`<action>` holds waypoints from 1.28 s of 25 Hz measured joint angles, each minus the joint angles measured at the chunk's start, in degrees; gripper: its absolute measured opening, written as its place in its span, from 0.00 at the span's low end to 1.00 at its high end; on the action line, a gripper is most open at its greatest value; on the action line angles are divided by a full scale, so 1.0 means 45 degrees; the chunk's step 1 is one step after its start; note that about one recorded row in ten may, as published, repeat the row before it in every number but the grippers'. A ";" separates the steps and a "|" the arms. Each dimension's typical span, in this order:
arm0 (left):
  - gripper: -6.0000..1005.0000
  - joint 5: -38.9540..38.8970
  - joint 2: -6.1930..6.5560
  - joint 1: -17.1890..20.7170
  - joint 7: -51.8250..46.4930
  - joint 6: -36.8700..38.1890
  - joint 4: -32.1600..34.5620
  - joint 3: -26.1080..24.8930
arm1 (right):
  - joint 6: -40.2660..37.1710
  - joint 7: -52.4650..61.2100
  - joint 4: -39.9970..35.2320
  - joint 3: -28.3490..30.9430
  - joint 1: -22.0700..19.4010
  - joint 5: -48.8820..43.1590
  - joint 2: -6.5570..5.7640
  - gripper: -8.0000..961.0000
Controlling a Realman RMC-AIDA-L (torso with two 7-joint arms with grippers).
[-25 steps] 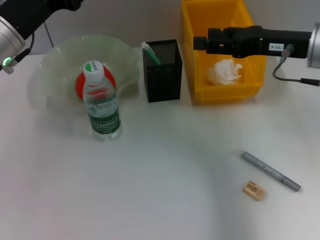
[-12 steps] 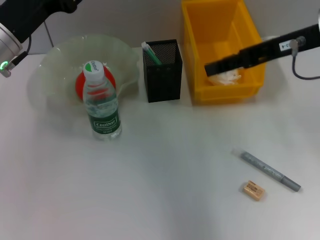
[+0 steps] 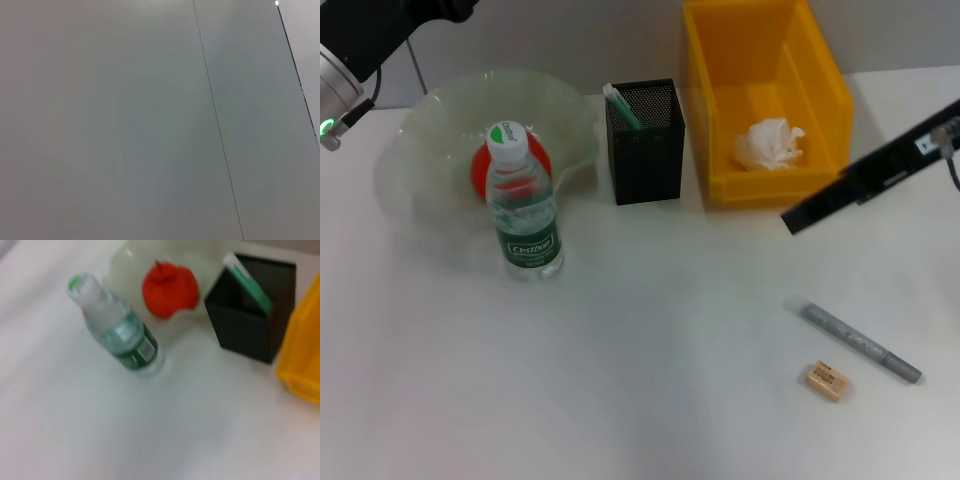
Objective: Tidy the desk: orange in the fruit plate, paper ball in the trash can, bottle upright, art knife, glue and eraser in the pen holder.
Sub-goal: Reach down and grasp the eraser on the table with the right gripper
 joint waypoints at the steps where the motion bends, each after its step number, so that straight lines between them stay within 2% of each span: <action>1: 0.70 0.0000 0.0000 0.0000 0.0000 0.0000 0.0000 0.0000 | 0.0000 0.0000 0.0000 0.0000 0.0000 0.0000 0.0000 0.72; 8: 0.70 -0.0018 -0.0002 0.0001 0.0000 -0.0043 0.0011 0.0000 | -0.0502 -0.0186 0.0360 -0.0257 -0.0025 -0.0975 -0.0004 0.72; 15: 0.70 -0.0018 -0.0065 -0.0112 0.0000 -0.0067 -0.0073 0.0030 | -0.0734 -0.0358 0.1379 -0.1403 0.0141 -0.2266 0.0029 0.72; 24: 0.70 -0.0013 -0.0064 -0.0122 0.0000 -0.0058 -0.0099 0.0156 | -0.0659 -0.0375 0.2176 -0.2071 0.0590 -0.3645 0.0049 0.72; 32: 0.70 -0.0018 -0.0076 -0.0121 0.0048 -0.0085 -0.0143 0.0156 | -0.0432 -0.0487 0.2840 -0.2319 0.1035 -0.4141 0.0247 0.72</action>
